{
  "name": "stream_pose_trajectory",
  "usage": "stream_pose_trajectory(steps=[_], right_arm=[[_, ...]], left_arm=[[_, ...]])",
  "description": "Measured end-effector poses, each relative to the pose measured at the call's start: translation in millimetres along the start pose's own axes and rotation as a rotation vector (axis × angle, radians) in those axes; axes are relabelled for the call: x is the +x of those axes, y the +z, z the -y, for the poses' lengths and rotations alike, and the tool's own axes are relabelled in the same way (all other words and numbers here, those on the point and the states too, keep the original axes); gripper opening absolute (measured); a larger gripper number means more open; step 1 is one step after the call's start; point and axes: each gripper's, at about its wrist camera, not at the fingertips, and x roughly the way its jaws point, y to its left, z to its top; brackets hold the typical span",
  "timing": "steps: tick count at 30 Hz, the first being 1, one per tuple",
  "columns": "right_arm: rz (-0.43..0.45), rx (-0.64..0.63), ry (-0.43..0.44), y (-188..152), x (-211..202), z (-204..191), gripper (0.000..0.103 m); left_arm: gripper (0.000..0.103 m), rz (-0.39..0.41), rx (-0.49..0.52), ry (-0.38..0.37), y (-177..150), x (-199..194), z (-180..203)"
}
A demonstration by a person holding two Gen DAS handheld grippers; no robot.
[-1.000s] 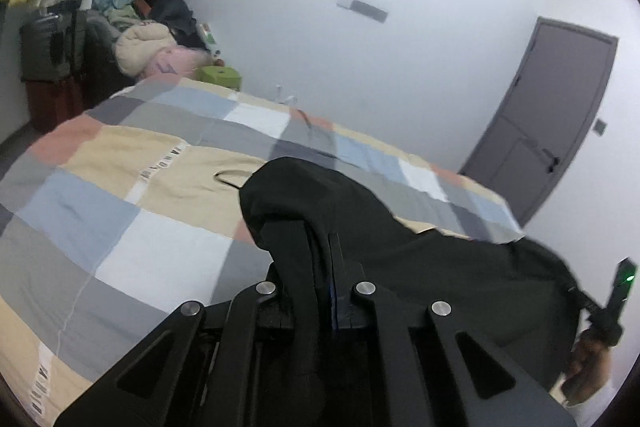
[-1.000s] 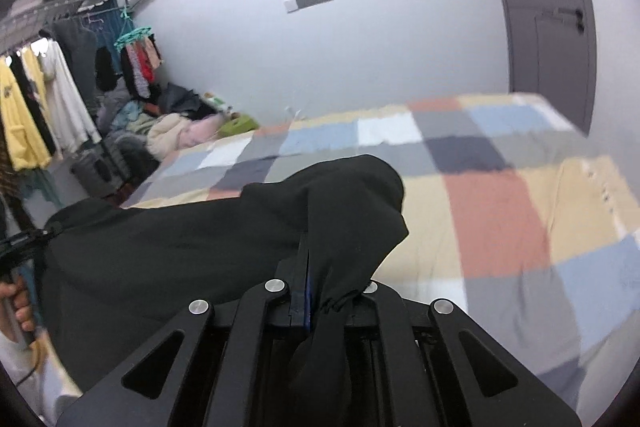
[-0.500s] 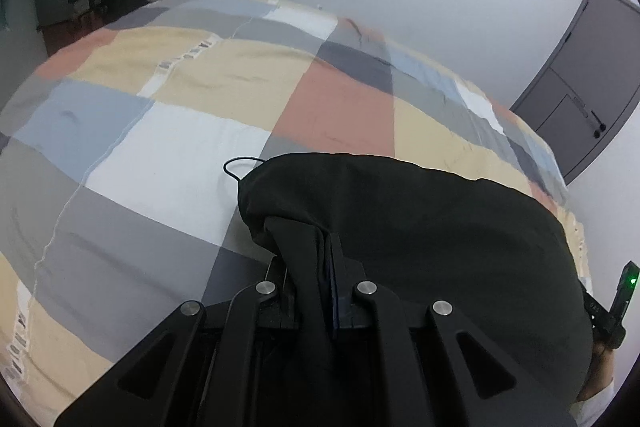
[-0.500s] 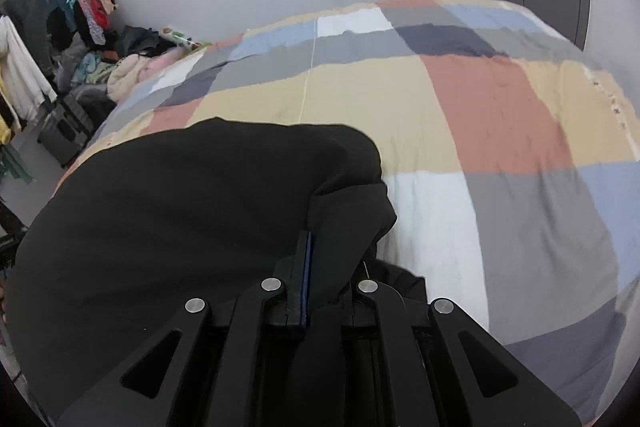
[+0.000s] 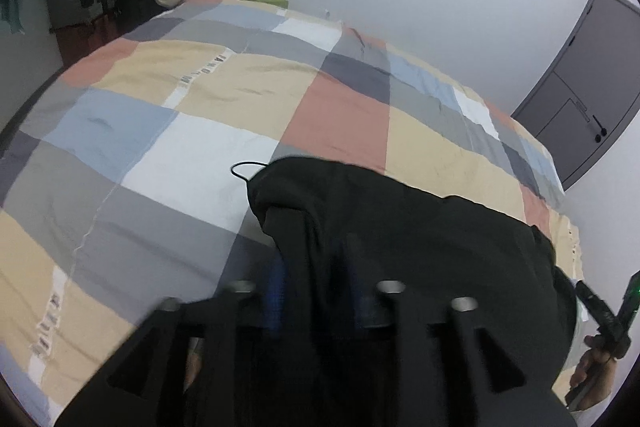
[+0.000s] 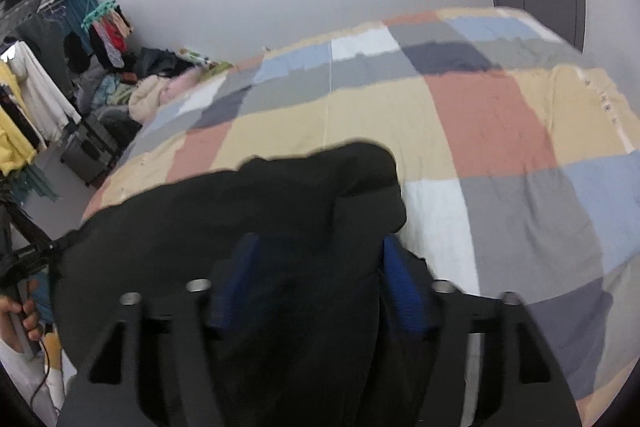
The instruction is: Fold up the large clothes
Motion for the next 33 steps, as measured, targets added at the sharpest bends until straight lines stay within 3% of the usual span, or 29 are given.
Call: stream_pose_trajectory(steps=[1, 2, 3, 7, 9, 14, 21, 27, 33], right_arm=[[0.022, -0.012, -0.001, 3.4, -10.8, -5.1, 0.073], [0.037, -0.020, -0.002, 7.3, -19.0, -9.3, 0.075], [0.055, -0.030, -0.003, 12.0, -30.2, -14.8, 0.079], [0.148, -0.082, -0.010, 27.3, -78.9, -39.7, 0.090], [0.192, -0.109, -0.009, 33.1, -103.6, -53.5, 0.103], [0.295, -0.168, 0.005, 38.3, -163.6, -86.6, 0.103], [0.405, -0.232, 0.011, 27.7, -237.9, -125.4, 0.103], [0.504, -0.251, 0.016, 6.7, -294.4, -148.3, 0.103], [0.530, -0.278, 0.031, -25.1, -323.0, -165.0, 0.103]], left_arm=[[0.065, 0.013, 0.005, 0.010, -1.1, -9.9, 2.4], [0.075, 0.029, 0.012, 0.018, -0.7, -17.8, 4.8], [0.076, 0.056, 0.021, 0.025, -1.2, -31.7, 8.6], [0.077, 0.117, 0.046, 0.005, 0.0, -77.4, 21.4], [0.079, 0.154, 0.066, 0.006, 0.0, -101.5, 30.4], [0.081, 0.245, 0.114, -0.036, -4.8, -169.4, 56.1], [0.081, 0.341, 0.203, -0.030, -28.9, -253.3, 90.3], [0.081, 0.382, 0.272, -0.026, -66.6, -308.2, 113.9], [0.081, 0.426, 0.319, -0.048, -108.9, -353.9, 128.6]])
